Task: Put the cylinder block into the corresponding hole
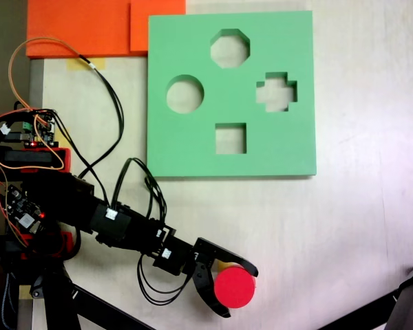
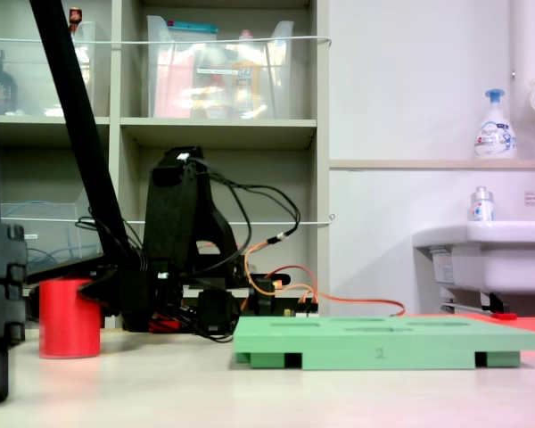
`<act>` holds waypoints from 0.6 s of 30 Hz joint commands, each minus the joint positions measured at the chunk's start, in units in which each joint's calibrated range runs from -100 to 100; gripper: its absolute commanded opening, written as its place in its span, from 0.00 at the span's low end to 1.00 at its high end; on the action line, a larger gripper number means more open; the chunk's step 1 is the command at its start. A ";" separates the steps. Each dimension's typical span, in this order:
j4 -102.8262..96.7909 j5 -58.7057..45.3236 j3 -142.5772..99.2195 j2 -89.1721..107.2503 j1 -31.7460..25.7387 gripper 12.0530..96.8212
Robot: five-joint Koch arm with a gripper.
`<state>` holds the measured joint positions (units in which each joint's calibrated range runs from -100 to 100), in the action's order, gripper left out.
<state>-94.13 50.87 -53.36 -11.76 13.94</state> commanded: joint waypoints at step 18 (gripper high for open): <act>-3.47 0.24 -8.46 33.41 -4.40 0.21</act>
<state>-94.13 50.87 -62.47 16.01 10.04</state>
